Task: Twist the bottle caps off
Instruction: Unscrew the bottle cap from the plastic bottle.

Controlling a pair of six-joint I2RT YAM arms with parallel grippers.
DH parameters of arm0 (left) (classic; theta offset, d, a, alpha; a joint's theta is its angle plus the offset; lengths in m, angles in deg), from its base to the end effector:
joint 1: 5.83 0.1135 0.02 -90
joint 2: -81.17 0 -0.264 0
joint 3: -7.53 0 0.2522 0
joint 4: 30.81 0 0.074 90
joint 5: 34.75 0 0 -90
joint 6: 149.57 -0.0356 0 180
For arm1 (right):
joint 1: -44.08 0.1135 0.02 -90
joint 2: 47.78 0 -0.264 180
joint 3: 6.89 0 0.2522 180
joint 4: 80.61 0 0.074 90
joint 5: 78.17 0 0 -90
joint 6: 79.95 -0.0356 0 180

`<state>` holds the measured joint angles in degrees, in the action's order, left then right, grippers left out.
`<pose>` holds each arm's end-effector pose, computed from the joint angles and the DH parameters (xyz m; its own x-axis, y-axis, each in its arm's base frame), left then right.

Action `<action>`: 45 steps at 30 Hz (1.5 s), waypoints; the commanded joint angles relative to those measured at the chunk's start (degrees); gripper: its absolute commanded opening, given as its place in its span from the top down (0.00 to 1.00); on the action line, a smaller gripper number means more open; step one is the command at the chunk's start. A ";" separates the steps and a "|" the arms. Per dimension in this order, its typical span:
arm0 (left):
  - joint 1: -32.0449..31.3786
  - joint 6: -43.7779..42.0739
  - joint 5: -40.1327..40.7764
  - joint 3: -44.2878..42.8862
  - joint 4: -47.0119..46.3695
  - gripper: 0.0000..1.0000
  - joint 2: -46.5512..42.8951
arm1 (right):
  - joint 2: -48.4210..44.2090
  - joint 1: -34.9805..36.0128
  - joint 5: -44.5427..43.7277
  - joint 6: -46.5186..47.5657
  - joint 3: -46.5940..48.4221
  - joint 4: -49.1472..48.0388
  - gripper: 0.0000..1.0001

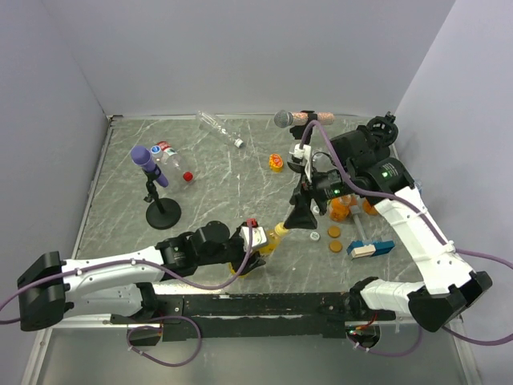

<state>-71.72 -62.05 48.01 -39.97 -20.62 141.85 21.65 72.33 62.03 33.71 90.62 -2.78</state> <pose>0.0926 -0.2178 0.2428 -0.1207 0.3747 -0.9193 0.9589 0.2837 -0.0102 0.1741 0.1246 0.4055 -0.3187 -0.4629 -0.8271 -0.9478 0.1563 0.2778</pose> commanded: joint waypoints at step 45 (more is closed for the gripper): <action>7.53 -6.30 -21.32 -3.88 -2.23 0.94 -2.50 | -4.39 8.66 2.37 35.05 -7.38 -2.02 0.89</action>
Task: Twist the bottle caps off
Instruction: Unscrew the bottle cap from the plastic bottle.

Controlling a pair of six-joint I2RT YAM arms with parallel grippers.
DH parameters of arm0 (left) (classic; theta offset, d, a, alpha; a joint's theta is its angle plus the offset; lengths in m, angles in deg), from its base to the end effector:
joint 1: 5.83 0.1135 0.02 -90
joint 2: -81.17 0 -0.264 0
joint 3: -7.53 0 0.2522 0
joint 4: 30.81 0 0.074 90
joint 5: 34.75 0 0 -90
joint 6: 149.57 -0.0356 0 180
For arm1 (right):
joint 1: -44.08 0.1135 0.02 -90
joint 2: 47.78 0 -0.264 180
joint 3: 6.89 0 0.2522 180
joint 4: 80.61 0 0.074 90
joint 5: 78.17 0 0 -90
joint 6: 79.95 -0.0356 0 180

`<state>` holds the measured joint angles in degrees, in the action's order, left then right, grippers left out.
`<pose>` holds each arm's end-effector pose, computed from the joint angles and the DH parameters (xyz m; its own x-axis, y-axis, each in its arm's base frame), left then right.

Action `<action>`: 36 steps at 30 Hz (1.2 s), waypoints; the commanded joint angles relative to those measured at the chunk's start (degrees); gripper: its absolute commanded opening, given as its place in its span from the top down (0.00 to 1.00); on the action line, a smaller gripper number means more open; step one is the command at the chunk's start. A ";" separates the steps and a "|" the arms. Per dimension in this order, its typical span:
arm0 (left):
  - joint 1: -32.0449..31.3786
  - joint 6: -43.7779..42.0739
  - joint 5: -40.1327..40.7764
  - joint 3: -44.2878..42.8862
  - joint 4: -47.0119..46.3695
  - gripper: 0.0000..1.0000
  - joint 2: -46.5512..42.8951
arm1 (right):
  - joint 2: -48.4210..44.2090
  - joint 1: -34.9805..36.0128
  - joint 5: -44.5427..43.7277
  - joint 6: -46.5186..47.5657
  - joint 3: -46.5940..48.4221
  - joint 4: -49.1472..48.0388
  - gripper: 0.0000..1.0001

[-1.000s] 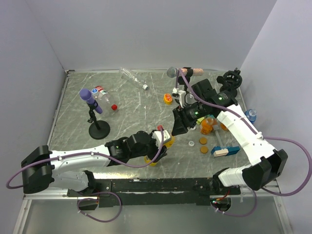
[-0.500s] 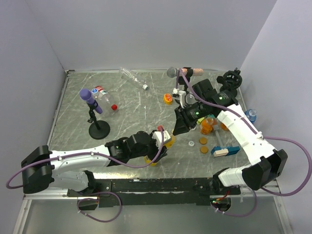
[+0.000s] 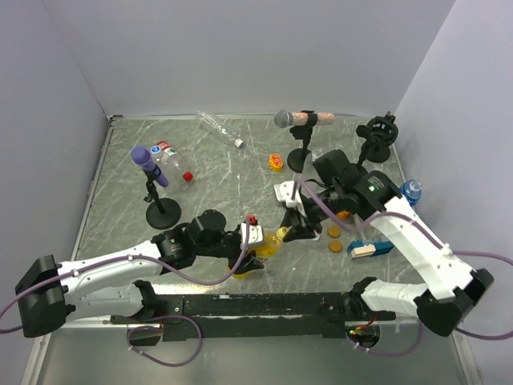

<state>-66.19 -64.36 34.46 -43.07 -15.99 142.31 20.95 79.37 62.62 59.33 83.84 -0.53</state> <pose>0.1065 -0.2126 0.2526 -0.1300 0.3863 -0.9132 0.9855 0.1519 -0.0760 0.1547 0.1433 0.3721 0.0783 -0.5316 -0.8434 -0.9815 -0.1894 0.0283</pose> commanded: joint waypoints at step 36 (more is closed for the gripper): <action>-5.47 7.87 23.43 -6.75 -8.44 0.95 7.05 | 4.21 -12.53 -4.12 -46.55 2.48 -3.92 0.15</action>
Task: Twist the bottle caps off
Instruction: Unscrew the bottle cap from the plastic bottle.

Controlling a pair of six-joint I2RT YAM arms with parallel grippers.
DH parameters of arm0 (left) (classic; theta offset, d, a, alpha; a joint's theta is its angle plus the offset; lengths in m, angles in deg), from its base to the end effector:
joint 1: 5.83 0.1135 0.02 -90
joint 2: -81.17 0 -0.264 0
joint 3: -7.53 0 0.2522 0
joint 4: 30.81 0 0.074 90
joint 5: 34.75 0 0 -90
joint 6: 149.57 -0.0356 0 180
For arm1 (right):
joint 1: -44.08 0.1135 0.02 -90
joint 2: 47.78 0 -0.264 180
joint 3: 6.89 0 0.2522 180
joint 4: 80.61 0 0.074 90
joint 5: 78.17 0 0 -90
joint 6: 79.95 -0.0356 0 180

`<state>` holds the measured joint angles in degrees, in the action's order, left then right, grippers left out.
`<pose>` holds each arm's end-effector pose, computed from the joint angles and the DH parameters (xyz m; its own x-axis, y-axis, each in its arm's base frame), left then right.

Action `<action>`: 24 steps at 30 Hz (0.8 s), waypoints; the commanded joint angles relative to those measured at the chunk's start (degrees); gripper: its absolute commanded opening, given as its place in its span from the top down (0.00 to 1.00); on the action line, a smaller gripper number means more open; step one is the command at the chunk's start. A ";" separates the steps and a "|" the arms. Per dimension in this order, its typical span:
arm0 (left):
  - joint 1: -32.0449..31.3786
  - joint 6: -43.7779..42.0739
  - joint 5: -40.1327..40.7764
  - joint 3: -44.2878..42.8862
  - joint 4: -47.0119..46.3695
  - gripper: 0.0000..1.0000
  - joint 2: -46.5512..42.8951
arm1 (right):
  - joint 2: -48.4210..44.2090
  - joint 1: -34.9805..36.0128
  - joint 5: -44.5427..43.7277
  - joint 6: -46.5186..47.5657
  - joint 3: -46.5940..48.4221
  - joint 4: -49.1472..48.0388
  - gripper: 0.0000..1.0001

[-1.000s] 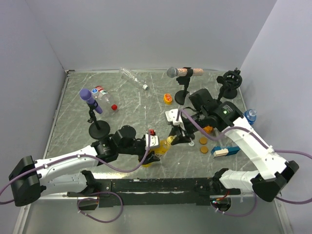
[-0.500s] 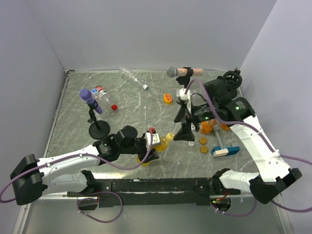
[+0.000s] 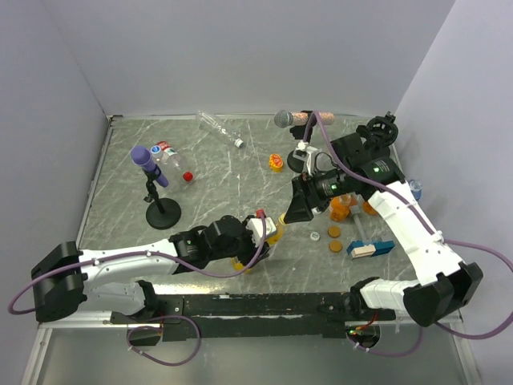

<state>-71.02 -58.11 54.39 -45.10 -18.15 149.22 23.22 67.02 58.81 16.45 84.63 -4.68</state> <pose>0.1091 -0.2373 0.2397 -0.2207 0.4167 -0.8818 0.9078 0.4183 -0.0295 0.1980 0.1121 0.3706 -0.6812 -0.3709 -0.6313 -0.7286 0.4278 0.5348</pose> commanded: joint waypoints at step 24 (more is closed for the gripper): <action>-0.73 2.24 2.80 -4.72 -7.24 0.95 0.59 | 5.29 1.05 1.44 -2.97 1.35 -0.56 0.46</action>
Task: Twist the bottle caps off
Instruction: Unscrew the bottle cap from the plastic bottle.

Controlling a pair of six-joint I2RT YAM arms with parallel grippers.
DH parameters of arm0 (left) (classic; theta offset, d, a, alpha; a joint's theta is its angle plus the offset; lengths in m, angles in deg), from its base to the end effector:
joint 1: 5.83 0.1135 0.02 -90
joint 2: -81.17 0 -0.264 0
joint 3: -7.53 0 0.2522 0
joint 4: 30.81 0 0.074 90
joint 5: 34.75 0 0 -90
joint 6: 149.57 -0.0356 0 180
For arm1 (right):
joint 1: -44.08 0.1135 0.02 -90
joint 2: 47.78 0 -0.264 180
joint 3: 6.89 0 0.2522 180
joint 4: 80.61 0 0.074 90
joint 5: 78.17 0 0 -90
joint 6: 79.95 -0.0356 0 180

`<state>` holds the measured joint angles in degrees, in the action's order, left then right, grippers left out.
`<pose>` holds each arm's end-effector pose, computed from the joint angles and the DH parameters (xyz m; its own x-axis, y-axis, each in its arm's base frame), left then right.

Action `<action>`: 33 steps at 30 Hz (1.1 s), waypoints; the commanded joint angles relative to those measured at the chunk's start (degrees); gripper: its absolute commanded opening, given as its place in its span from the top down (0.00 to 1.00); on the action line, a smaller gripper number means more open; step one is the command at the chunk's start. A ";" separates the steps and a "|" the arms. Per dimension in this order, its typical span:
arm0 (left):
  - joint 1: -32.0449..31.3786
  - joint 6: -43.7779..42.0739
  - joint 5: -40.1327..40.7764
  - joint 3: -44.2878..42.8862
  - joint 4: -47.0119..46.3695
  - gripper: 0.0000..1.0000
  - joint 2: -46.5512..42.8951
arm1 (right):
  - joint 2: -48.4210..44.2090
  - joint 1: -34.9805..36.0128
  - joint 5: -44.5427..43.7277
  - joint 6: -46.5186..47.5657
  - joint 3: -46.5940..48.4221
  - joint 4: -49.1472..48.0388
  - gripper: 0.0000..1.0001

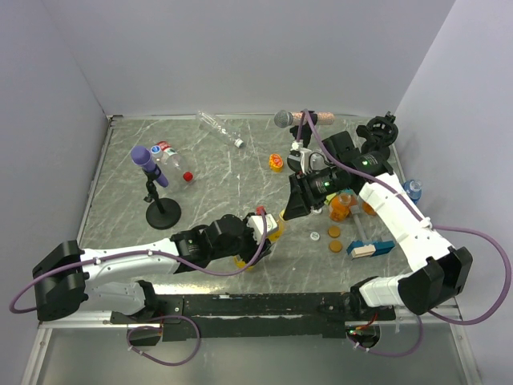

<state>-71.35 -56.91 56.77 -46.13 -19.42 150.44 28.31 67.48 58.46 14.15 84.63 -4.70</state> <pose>0.1115 -0.2427 0.2428 -0.2297 0.3925 -0.8906 0.8903 0.4544 -0.0293 0.2175 0.1223 0.3512 -0.7536 -0.3796 -0.5367 -0.6570 0.4620 0.5957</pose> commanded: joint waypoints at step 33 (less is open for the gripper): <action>4.69 -10.48 -26.38 0.35 -2.29 0.95 -10.04 | -3.84 4.55 17.01 58.64 1.18 13.19 0.84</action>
<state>-68.59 -62.99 40.25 -44.43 -15.22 143.84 28.01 69.93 73.17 55.79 85.90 7.25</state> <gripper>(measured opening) 0.595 0.403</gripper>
